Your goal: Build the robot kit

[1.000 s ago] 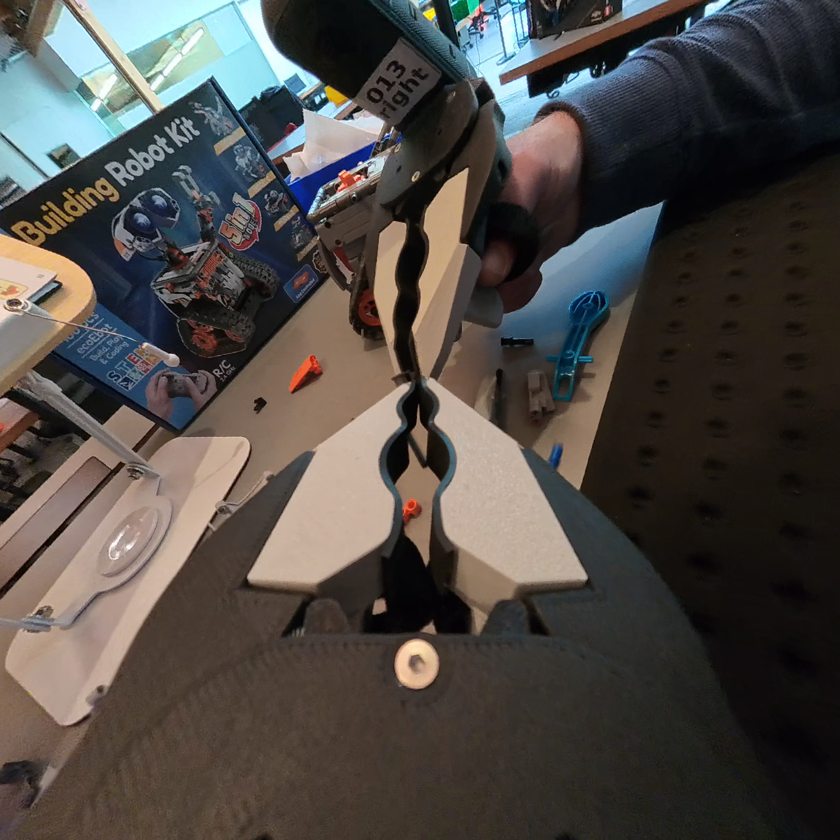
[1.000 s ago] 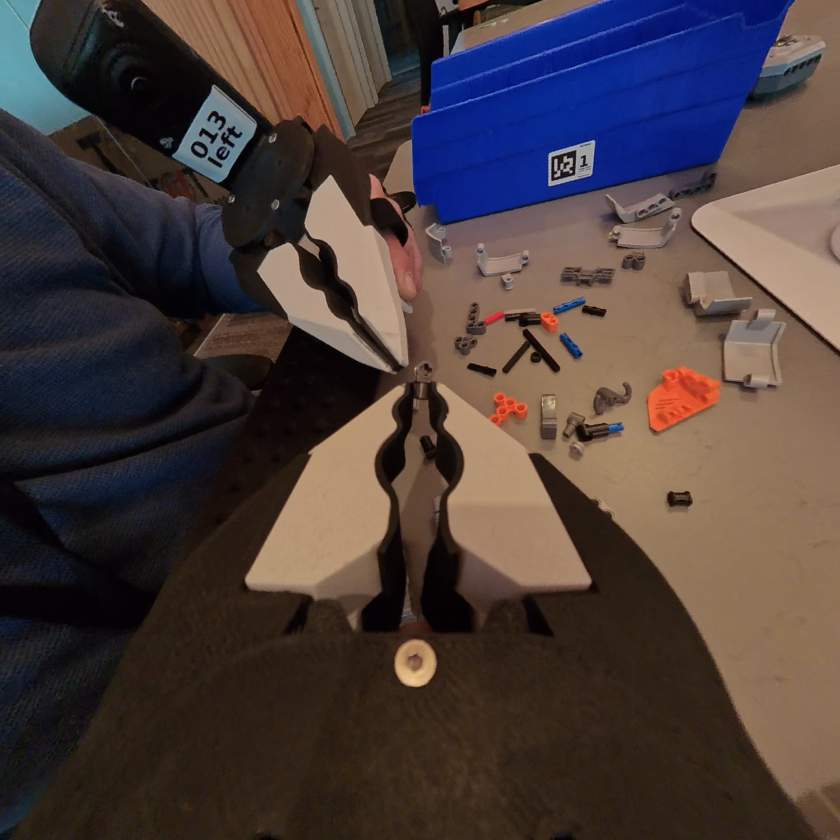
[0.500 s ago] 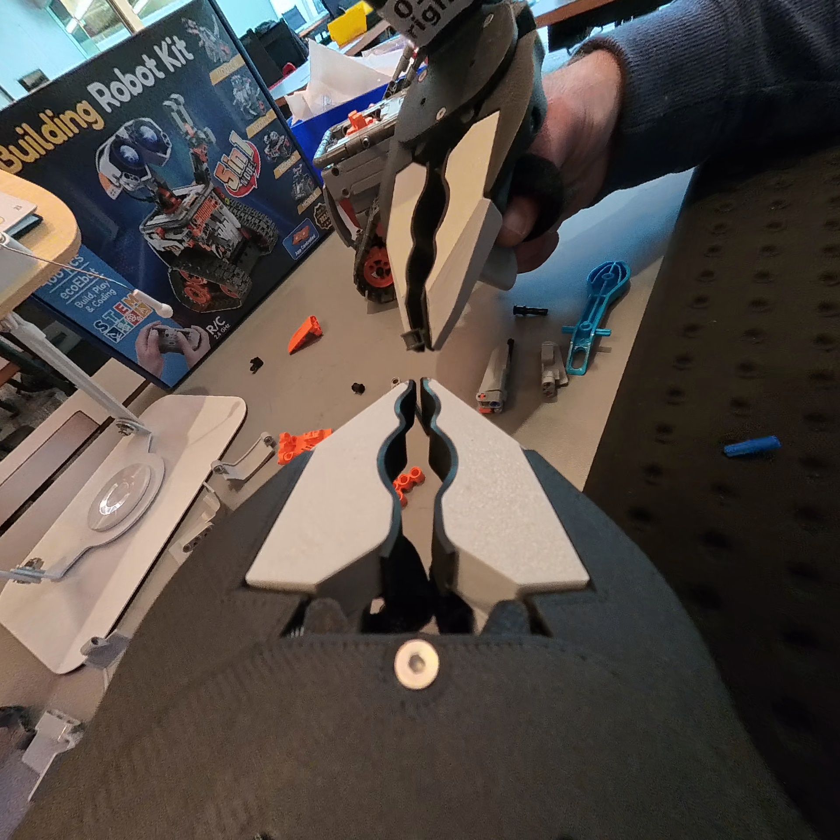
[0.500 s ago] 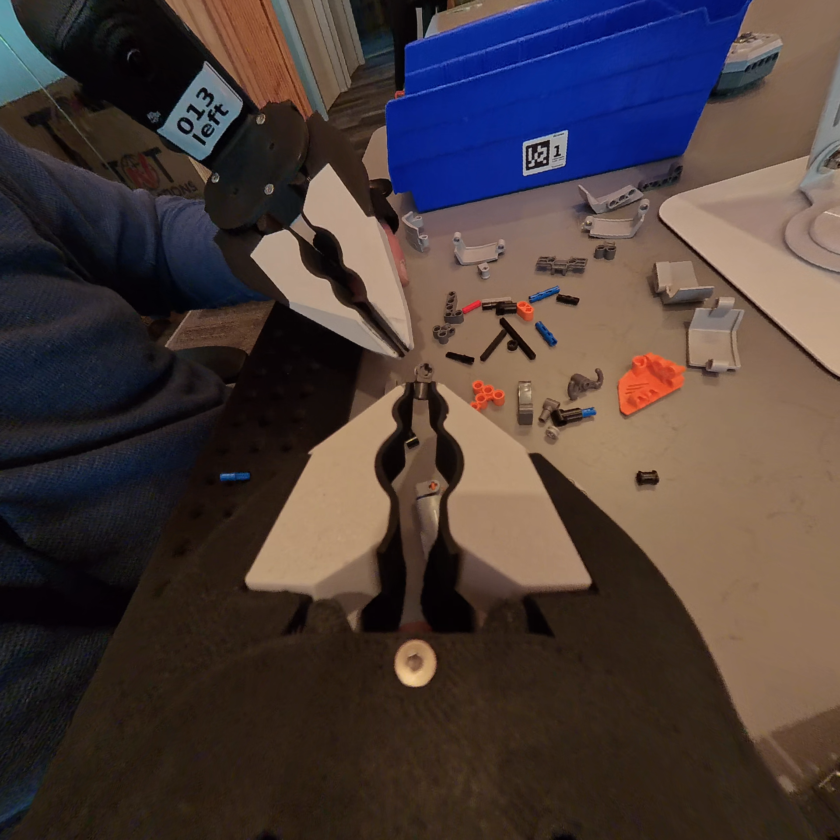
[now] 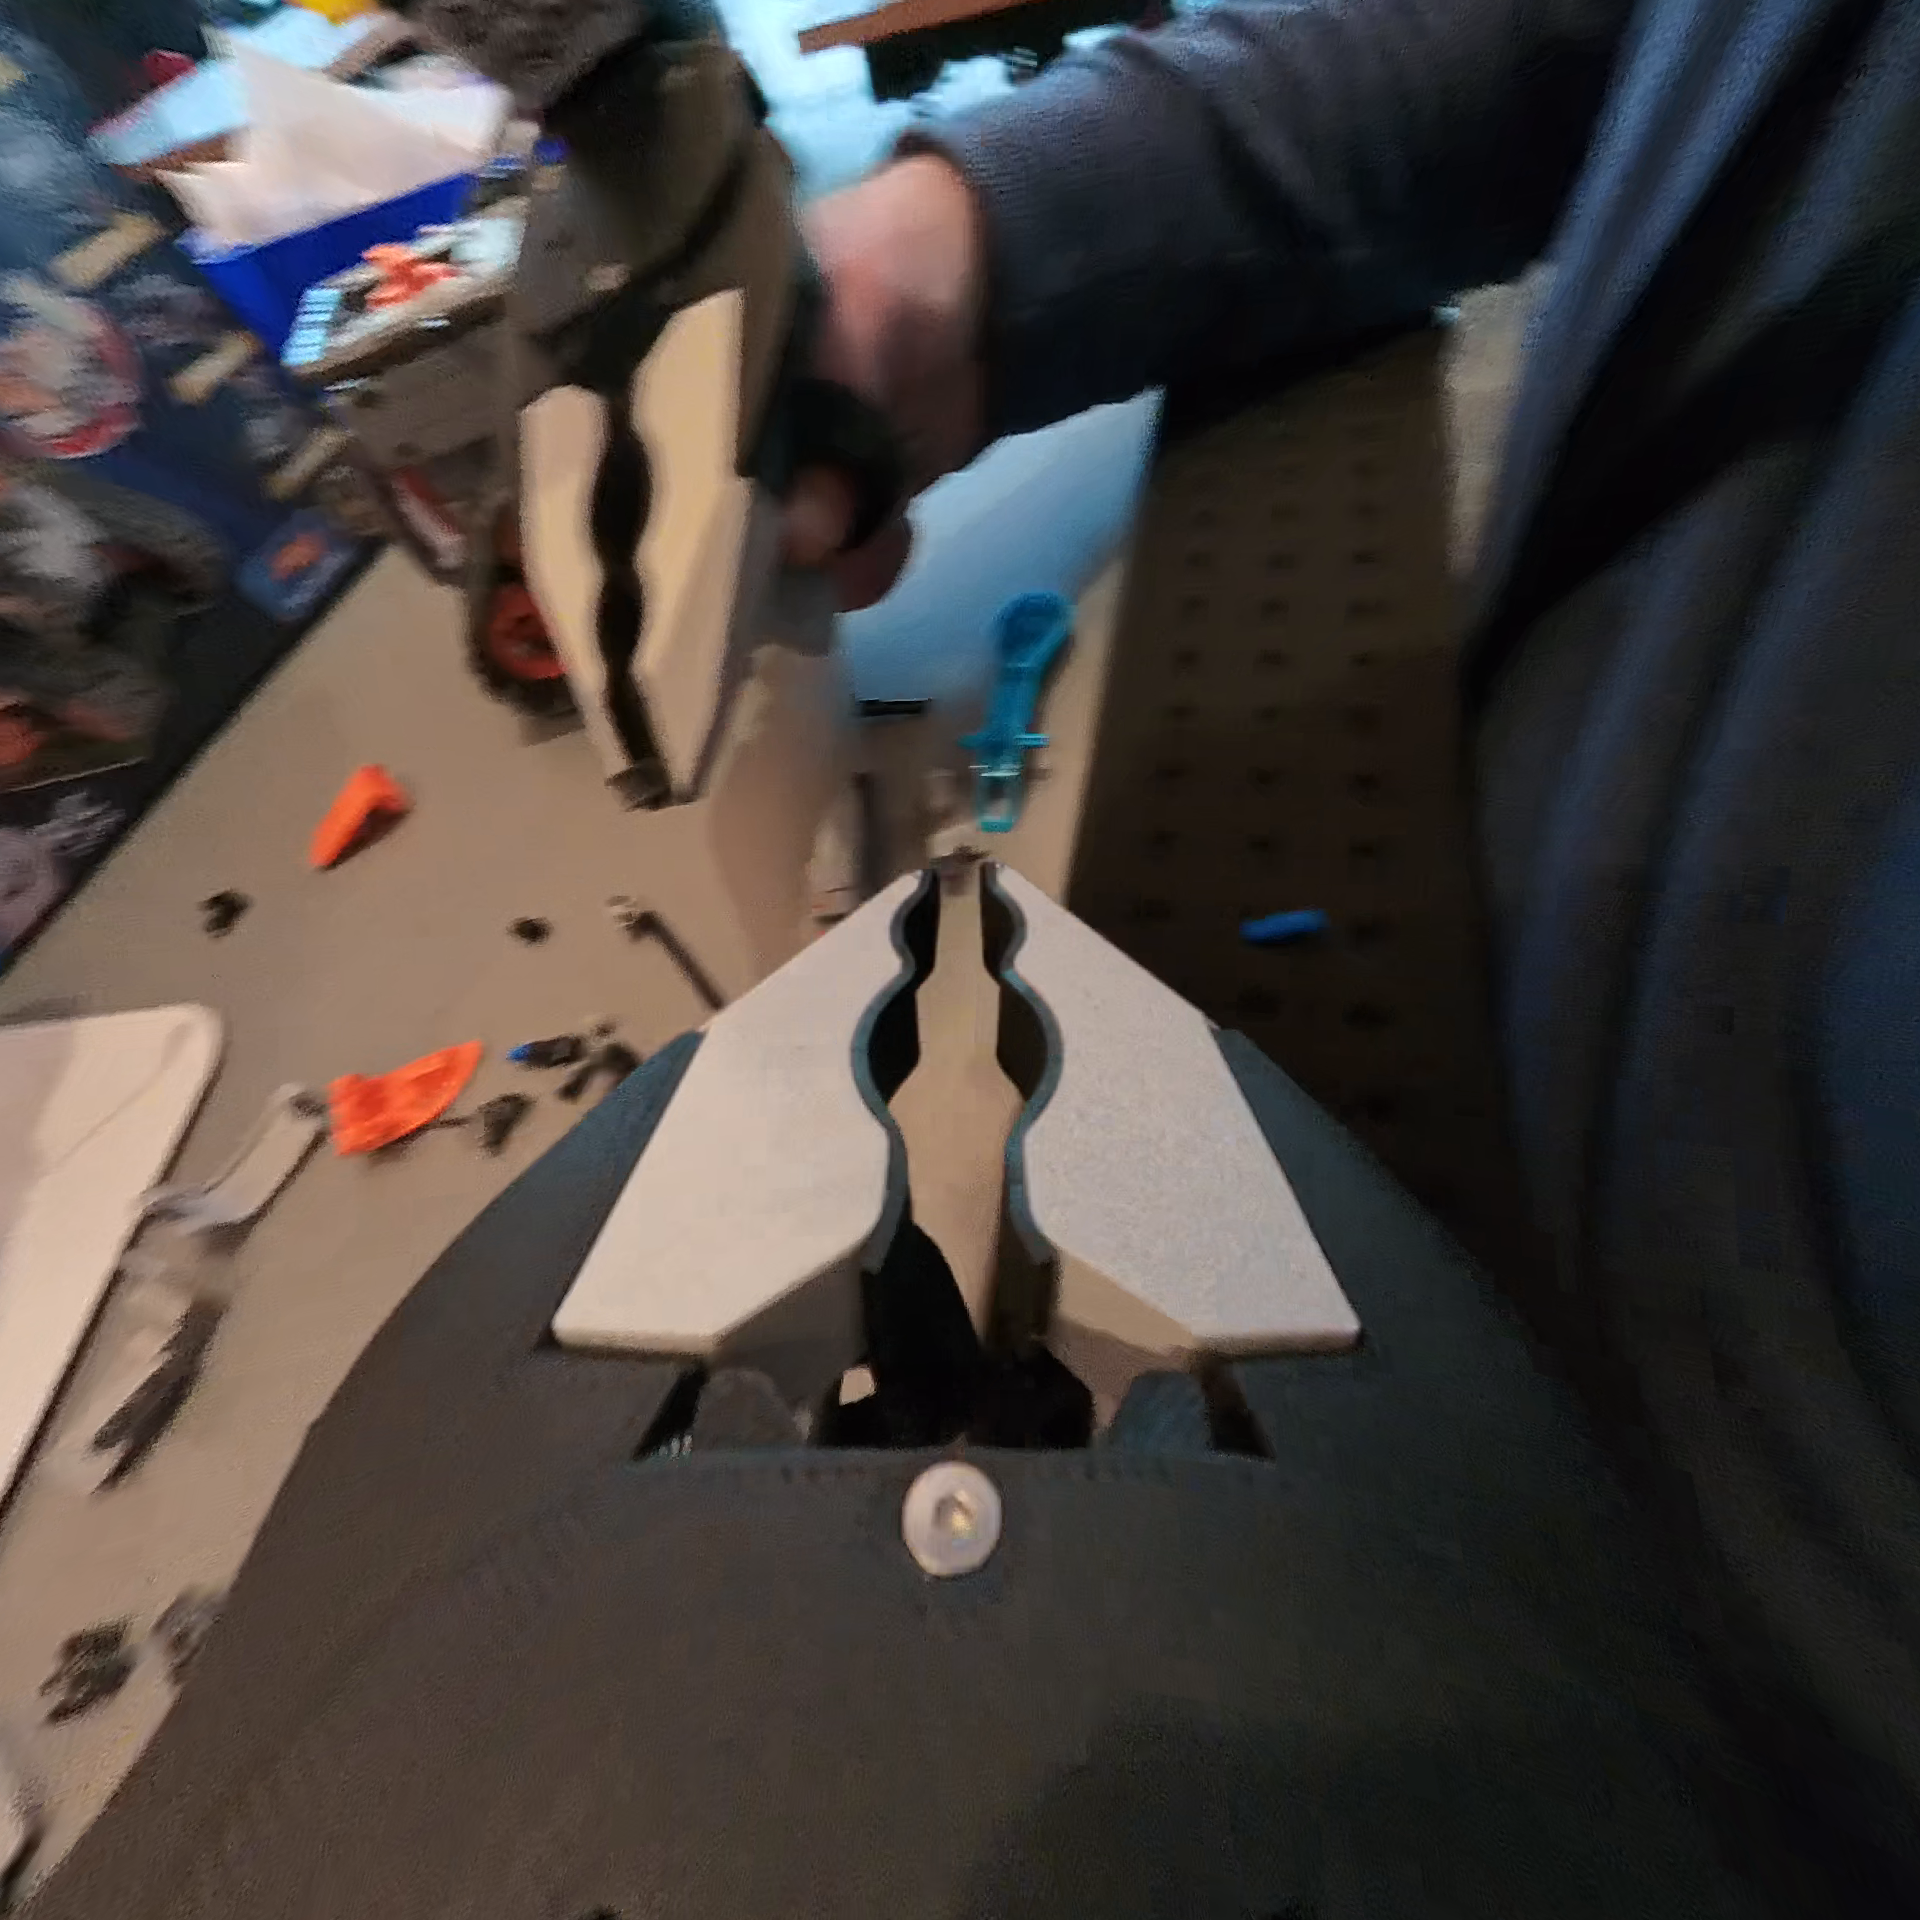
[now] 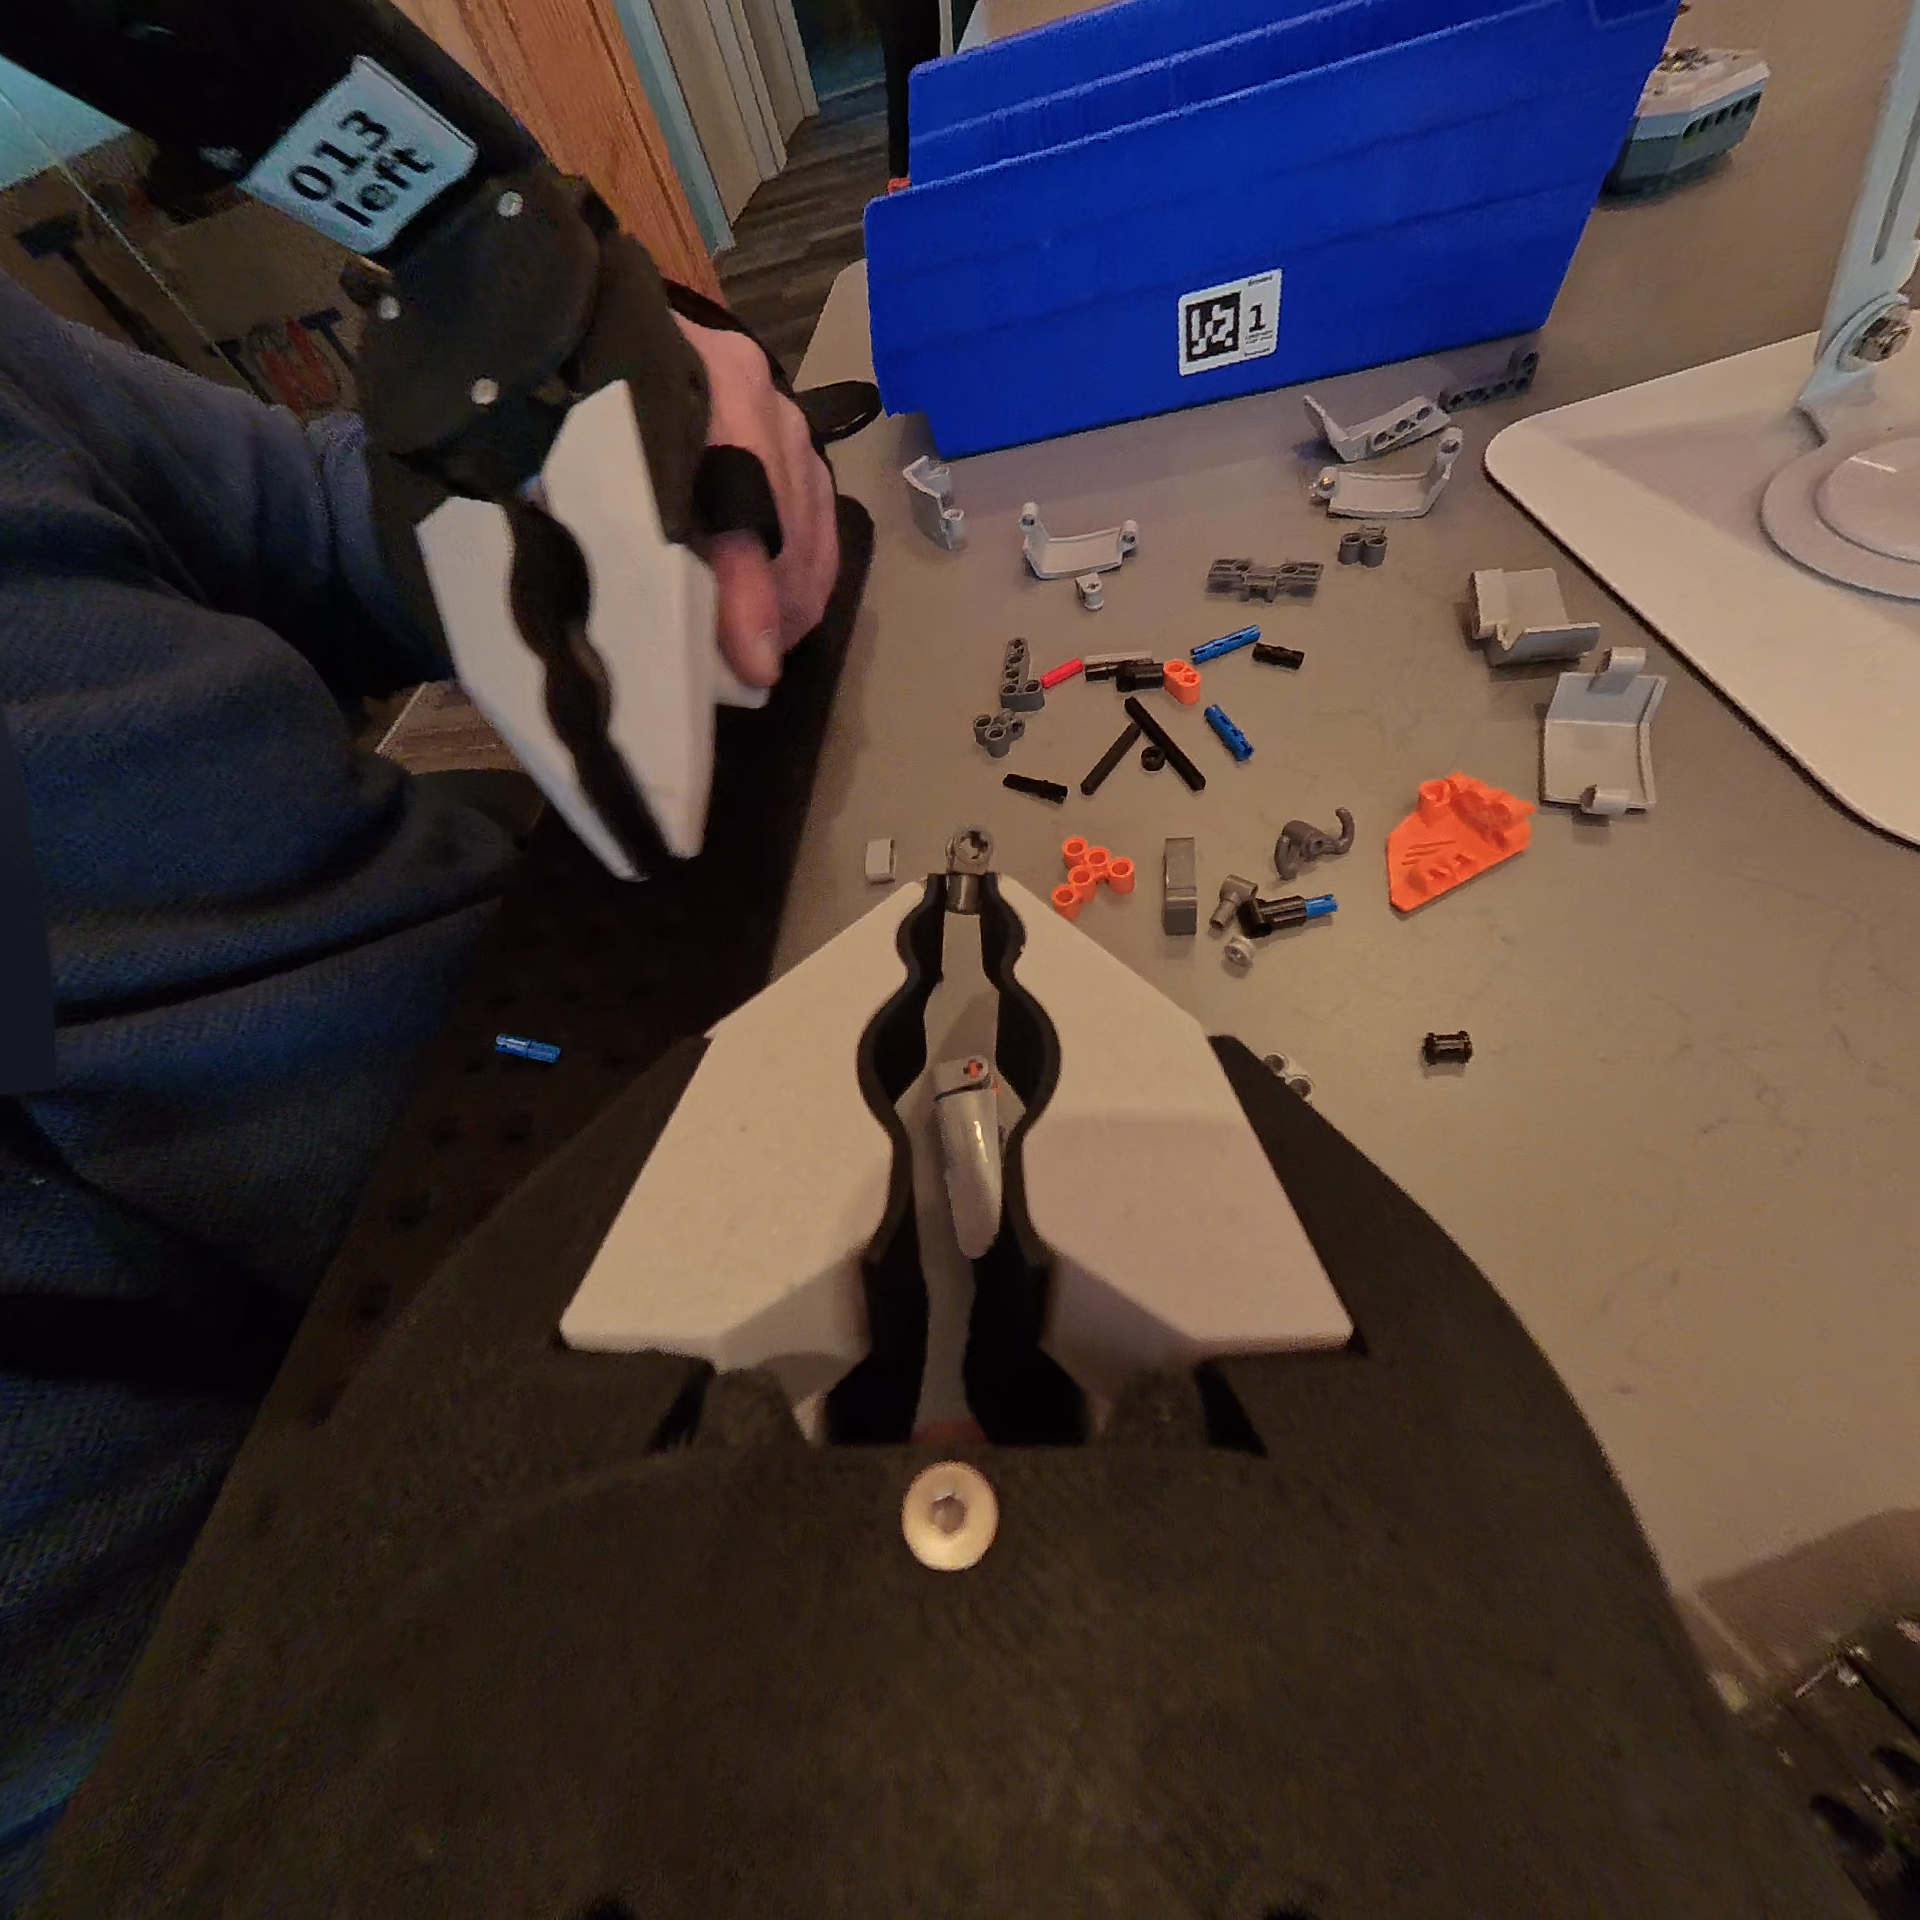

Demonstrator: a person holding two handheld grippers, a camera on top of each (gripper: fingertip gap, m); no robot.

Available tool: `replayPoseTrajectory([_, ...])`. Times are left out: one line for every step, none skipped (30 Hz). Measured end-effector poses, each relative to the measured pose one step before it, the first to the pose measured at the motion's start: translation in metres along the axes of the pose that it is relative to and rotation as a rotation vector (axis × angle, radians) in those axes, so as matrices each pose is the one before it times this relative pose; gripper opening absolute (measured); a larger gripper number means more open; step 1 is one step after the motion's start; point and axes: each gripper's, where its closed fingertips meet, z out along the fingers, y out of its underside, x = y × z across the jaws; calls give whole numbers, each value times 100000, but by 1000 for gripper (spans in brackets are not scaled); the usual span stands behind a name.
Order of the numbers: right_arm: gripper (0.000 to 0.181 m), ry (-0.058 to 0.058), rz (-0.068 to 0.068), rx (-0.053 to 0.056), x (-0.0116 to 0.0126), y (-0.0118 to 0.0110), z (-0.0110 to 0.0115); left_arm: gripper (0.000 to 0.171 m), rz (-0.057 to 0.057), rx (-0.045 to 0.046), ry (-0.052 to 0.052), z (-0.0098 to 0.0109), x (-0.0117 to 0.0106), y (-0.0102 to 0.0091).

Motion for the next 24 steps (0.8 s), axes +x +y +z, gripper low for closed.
replayPoseTrajectory([4,-1048,-569,-982,-246,144,76,6,1918,-1881,5295,70,1523,-63])
replayPoseTrajectory([4,-516,-966,-1177,-225,147,84,8,2745,-3153,3910,218,1356,178])
replayPoseTrajectory([4,450,-1320,-1438,-131,168,101,10,2995,-3485,2494,332,1114,247])
replayPoseTrajectory([4,524,-1371,-1344,-137,151,109,11,2164,-3441,962,430,827,170])
replayPoseTrajectory([4,-66,-855,-699,-198,65,130,14,497,-3257,264,509,657,20])
replayPoseTrajectory([4,-282,-366,-257,-191,-13,112,16,-179,-2365,543,440,673,-156])
replayPoseTrajectory([4,-112,-467,-344,-138,4,107,19,-795,-2131,-1667,331,243,-142])
replayPoseTrajectory([4,59,-601,-456,-106,23,91,20,-775,-2585,-1137,238,299,44])
replayPoseTrajectory([4,70,-513,-320,-97,10,57,24,-1357,-3487,-1760,215,183,291])
replayPoseTrajectory([4,-101,-435,-226,-138,6,47,25,-1404,-3130,-3169,164,11,329])
replayPoseTrajectory([4,-140,-487,-236,-128,15,49,26,-1417,-3000,-3266,81,10,382])
replayPoseTrajectory([4,82,-427,-210,-86,9,26,26,-1782,-1225,-3892,-68,-126,143])
replayPoseTrajectory([4,223,-232,-89,-34,-12,3,22,-2107,460,-3721,-210,-163,-106])
replayPoseTrajectory([4,129,-77,101,-15,-51,-19,19,-1677,604,-2227,-141,65,-124])
replayPoseTrajectory([4,-5,2,206,-28,-58,-9,16,-618,-137,-2770,-19,43,-35])
replayPoseTrajectory([4,-36,2,82,-35,-23,15,11,733,-595,-5017,65,-300,21])
replayPoseTrajectory([4,-18,-163,-107,-58,-2,27,8,416,987,-2300,59,81,-234])
replayPoseTrajectory([4,17,-323,-293,-74,17,60,3,-18,400,-726,154,250,-149])
replayPoseTrajectory([4,17,-406,-388,-96,23,76,6,1118,-2175,-965,323,146,318])
replayPoseTrajectory([4,0,-452,-365,-106,24,70,0,1429,-3125,-2752,386,-182,546])
replayPoseTrajectory([4,46,-440,-206,-118,-25,48,0,111,189,-1601,85,-114,9])
replayPoseTrajectory([4,5,-353,-13,-106,-44,16,0,-1099,0,-850,-39,-114,-5])
replayPoseTrajectory([4,-40,-238,153,-98,-73,-12,3,-416,-262,-2084,-90,-293,79])
replayPoseTrajectory([4,-44,-184,171,-71,-55,-16,8,-18,848,-2225,-225,-317,-60])
